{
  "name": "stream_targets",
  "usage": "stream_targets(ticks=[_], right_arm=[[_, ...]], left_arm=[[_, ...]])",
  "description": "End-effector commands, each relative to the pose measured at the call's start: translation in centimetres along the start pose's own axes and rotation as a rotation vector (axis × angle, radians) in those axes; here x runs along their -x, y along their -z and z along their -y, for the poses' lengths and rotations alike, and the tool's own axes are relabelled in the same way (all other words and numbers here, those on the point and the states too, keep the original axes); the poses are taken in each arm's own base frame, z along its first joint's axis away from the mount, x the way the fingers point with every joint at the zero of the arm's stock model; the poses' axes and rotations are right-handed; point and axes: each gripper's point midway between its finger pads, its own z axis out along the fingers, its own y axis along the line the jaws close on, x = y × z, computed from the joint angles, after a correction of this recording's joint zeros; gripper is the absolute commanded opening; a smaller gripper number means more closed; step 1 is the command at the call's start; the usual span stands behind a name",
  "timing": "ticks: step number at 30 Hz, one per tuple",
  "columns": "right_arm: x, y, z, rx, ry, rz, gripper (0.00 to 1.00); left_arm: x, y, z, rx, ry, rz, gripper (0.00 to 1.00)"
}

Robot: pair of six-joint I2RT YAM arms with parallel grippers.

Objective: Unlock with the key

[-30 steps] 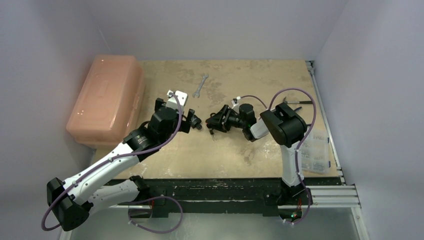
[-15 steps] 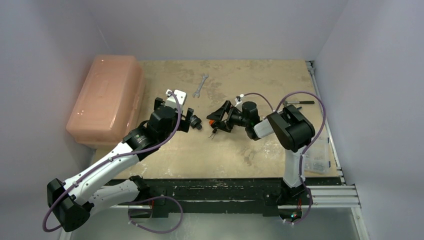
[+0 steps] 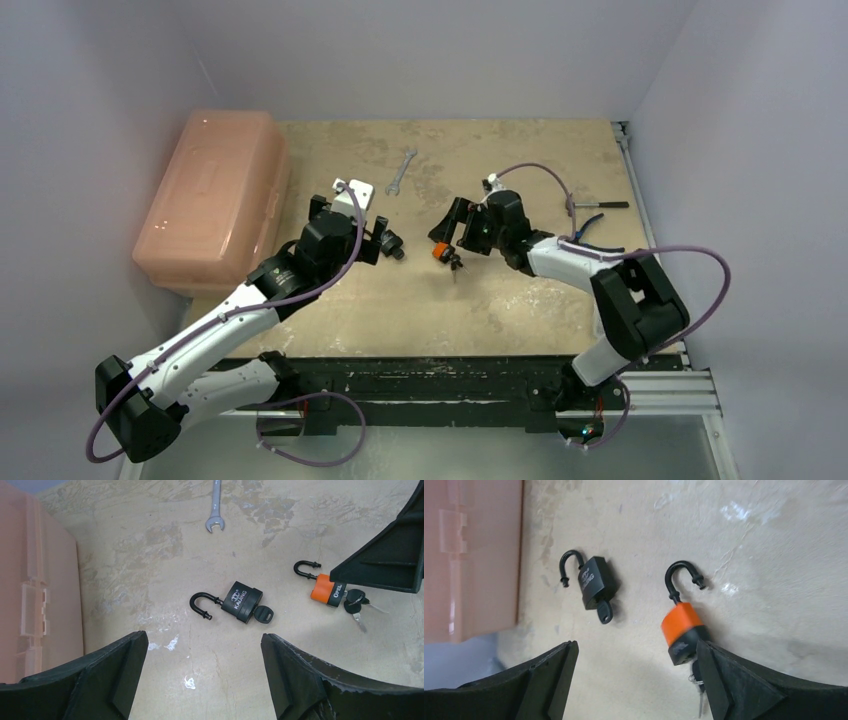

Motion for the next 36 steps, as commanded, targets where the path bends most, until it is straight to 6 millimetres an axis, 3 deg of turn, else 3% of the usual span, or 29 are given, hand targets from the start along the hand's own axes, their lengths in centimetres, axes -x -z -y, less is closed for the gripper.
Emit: stream_targets(ticks=[1,4,7,11,16,23,30,36], right_arm=[[2.3,3.0,2.2,-0.267,0.211,0.093,0.99],[2.8,5.3,3.2,-0.348,0.228,0.136,0.99],[3.7,7.4,2.6,-0.339,0.255,0.205,0.99],[4.6,10.4,-0.6,-0.207,0.327,0.314,0.99],[6.1,14.2,-3.2,-0.141,0.394,0.424,0.99],[8.6,22.8,-6.7,-0.065,0.375,0.639,0.99],[7.1,28.2,-8.4,0.06,0.381,0.698,0.99],[5.8,30.8,-8.1,0.134,0.358,0.751,0.99]], left_arm=[[0.9,-0.1,-0.3,0.012,0.007,0.032,0.9],[0.9,-0.1,-0.3,0.011,0.005,0.029,0.9],[0.9,-0.1,-0.3,0.011,0.006,0.029,0.9],[0.9,-0.1,-0.3,0.011,0.002,0.028,0.9],[1.0,0.0,-0.2,0.002,0.004,0.036,0.89],[2.1,1.6,-2.2,0.069,0.031,0.092,0.89],[2.9,3.0,-3.7,0.115,0.047,0.139,0.9],[3.2,3.4,-4.0,0.118,0.055,0.156,0.9]])
